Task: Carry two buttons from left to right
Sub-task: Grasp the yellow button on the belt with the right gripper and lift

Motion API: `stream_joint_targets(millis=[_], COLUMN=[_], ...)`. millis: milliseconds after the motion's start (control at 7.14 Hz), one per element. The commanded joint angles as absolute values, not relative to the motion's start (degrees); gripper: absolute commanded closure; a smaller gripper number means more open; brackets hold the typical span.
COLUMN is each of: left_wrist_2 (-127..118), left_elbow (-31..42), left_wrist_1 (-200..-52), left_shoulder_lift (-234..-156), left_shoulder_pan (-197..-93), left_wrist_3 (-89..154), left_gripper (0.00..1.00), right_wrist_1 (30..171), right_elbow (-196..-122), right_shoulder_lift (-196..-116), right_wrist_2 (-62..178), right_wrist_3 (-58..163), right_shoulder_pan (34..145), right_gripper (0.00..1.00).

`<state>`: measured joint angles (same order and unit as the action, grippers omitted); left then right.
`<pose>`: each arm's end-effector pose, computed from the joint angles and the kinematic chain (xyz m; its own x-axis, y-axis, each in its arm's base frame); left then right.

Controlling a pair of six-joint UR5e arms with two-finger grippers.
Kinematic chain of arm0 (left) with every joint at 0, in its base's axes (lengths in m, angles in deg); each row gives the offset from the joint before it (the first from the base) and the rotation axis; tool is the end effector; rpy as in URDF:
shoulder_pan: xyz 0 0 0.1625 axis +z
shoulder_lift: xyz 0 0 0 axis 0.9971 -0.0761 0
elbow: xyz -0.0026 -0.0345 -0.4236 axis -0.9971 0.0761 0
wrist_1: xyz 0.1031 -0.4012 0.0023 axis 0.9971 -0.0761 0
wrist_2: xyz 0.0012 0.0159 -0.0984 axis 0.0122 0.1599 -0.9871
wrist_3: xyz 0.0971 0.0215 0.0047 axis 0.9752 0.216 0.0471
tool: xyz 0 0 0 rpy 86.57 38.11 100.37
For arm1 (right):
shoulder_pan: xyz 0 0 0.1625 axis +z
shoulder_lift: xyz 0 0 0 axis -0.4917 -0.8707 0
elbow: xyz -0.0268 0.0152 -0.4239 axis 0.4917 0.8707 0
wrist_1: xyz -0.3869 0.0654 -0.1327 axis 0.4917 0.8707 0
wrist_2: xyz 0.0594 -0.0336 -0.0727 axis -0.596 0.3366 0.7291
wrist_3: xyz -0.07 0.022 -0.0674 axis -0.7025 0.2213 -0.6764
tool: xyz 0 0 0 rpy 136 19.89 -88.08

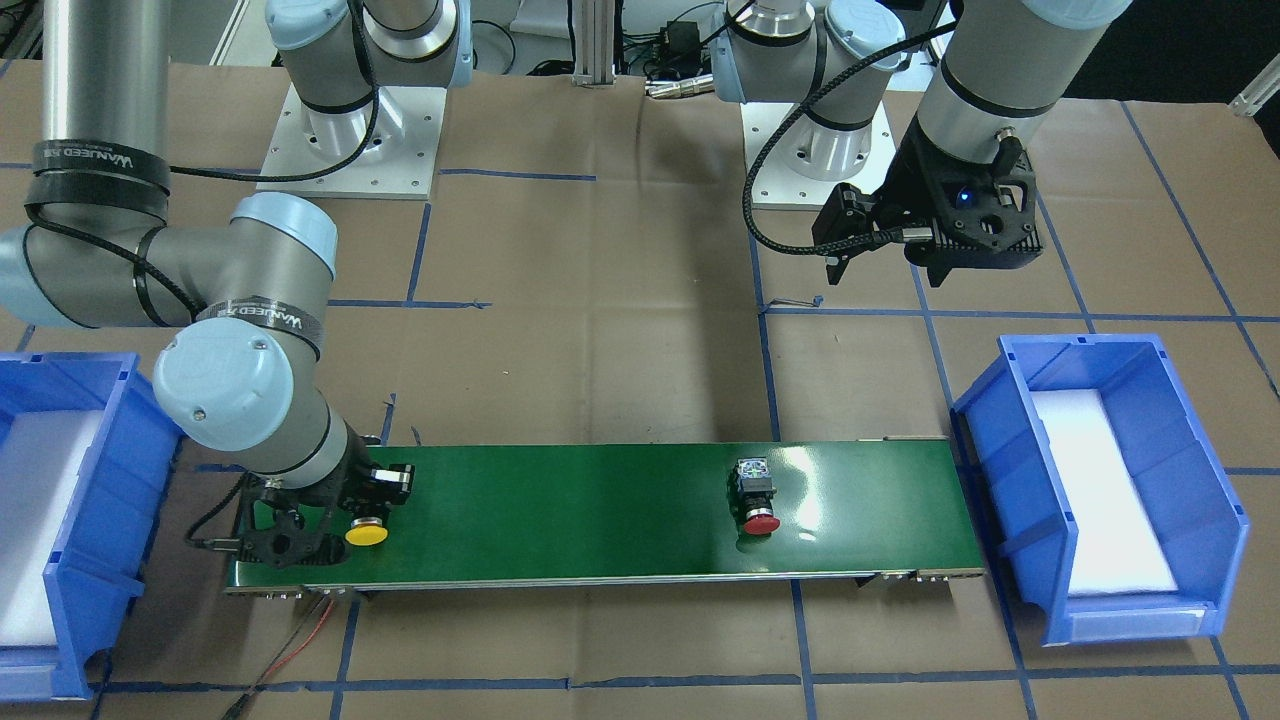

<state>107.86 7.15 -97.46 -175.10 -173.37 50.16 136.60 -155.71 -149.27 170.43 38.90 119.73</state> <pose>-0.1125 -0.4937 0.4694 -0.9998 0.0159 -0.0134 0.0158 0.9998 0.0092 0.1377 -0.6356 0.2646 -0.9986 0.0521 -0.0107 0.0515 0.9972 0.0536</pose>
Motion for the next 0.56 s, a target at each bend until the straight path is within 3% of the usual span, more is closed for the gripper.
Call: stream_joint_targets(millis=[0,280,420], left_wrist_2=[107.86,107.86,107.86], left_elbow=[7.15,7.15,7.15], left_wrist_1=[-97.45,-97.36,-97.36], left_shoulder_lift=[-175.07,-175.07,-174.98], left_shoulder_pan=[-173.35,-173.35,-173.35], left_wrist_3=[50.15,50.23,50.15], left_gripper=[0.00,0.00,0.00], right_wrist_1=[133.83,118.32,117.38], right_elbow=[-154.23,-147.57,-145.63], right_shoulder_lift=[-155.41,-162.46,-162.92], right_wrist_2=[170.42,169.81,170.24], right_wrist_3=[37.60,29.58,22.04], right_shoulder_pan=[114.74,104.13,98.77], right_gripper=[0.96,0.95,0.95])
